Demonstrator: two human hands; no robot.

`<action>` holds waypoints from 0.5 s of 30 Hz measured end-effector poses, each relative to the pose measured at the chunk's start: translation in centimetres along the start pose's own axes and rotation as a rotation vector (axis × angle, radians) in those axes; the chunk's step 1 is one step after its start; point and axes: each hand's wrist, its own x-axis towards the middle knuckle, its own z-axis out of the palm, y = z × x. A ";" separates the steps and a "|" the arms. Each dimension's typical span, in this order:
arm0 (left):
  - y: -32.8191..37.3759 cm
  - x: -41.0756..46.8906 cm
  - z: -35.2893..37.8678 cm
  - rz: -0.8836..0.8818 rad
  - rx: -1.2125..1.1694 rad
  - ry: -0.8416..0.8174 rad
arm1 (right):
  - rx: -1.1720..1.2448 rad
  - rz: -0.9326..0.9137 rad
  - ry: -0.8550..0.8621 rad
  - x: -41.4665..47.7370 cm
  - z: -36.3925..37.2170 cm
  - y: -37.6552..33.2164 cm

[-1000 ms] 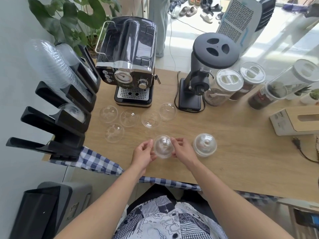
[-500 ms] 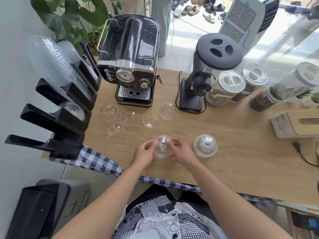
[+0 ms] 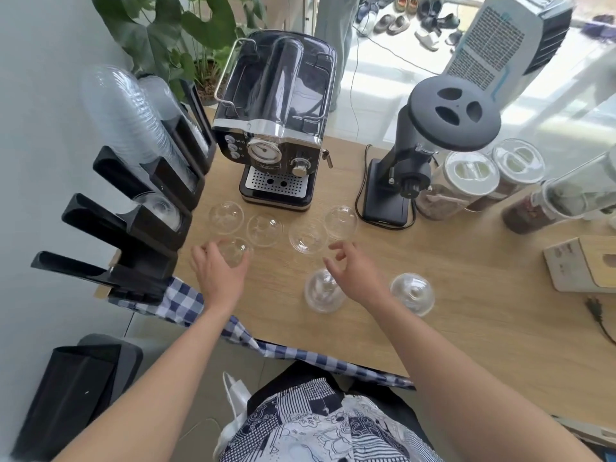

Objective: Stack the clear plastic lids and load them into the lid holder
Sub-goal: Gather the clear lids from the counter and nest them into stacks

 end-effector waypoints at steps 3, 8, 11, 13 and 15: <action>-1.3 1.4 -0.6 -0.023 0.116 -0.118 | -0.123 -0.067 -0.116 1.3 0.3 -1.8; -3.7 2.3 0.6 0.029 0.177 -0.204 | -0.350 -0.073 -0.167 3.7 1.8 -2.8; -4.2 2.1 1.3 0.012 0.183 -0.196 | -0.418 -0.050 -0.184 4.4 2.4 -3.2; -4.1 1.5 1.4 0.022 0.164 -0.173 | -0.497 -0.070 -0.194 4.7 2.7 -3.4; -3.9 0.9 1.4 0.039 0.126 -0.153 | -0.550 -0.101 -0.183 4.9 2.9 -3.5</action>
